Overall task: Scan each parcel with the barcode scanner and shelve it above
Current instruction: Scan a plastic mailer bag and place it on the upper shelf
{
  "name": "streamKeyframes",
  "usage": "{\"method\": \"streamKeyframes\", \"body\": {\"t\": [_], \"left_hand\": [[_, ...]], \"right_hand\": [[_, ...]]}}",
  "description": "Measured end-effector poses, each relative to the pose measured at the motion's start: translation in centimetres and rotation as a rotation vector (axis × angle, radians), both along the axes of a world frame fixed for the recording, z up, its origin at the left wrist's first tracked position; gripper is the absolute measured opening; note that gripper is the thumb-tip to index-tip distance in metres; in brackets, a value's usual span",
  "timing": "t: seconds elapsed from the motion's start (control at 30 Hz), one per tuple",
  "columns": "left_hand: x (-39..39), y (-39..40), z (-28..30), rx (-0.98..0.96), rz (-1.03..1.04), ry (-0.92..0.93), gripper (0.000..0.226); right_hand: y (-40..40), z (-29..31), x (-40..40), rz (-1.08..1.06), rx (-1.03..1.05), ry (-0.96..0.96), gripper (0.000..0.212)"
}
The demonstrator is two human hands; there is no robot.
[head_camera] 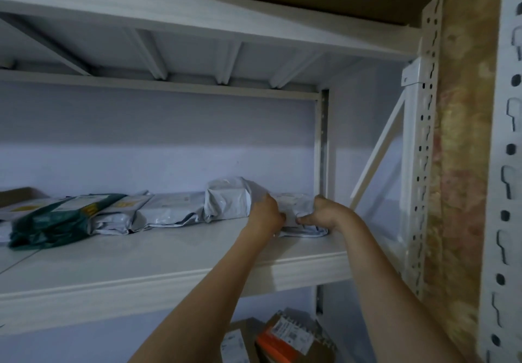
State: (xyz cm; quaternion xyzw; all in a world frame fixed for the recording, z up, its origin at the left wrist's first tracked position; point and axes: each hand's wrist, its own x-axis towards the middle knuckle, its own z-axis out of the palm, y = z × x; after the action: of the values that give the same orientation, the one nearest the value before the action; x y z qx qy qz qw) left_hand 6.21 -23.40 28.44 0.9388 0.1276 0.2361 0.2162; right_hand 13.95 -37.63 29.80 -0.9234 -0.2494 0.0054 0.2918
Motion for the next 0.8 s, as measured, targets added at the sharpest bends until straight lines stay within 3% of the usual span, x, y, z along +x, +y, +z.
{"method": "streamKeyframes", "body": {"t": [0.1, 0.23, 0.53, 0.7, 0.8], "left_hand": [[0.4, 0.1, -0.3, 0.053, 0.035, -0.008, 0.033], [0.5, 0.3, 0.2, 0.097, 0.012, 0.053, 0.033], [-0.3, 1.3, 2.3, 0.095, -0.072, 0.332, 0.033], [-0.3, 2.1, 2.8, 0.142, -0.024, 0.374, 0.022], [0.2, 3.3, 2.8, 0.053, -0.017, 0.363, 0.023]], "right_hand": [[0.6, 0.9, 0.4, -0.069, -0.094, -0.055, 0.052], [1.9, 1.9, 1.3, -0.174, -0.211, -0.063, 0.055], [3.7, 1.5, 3.8, -0.081, -0.008, 0.119, 0.063], [6.0, 1.6, 4.4, -0.077, -0.022, 0.143, 0.061], [7.6, 1.7, 4.4, -0.085, -0.049, 0.11, 0.048]]}}
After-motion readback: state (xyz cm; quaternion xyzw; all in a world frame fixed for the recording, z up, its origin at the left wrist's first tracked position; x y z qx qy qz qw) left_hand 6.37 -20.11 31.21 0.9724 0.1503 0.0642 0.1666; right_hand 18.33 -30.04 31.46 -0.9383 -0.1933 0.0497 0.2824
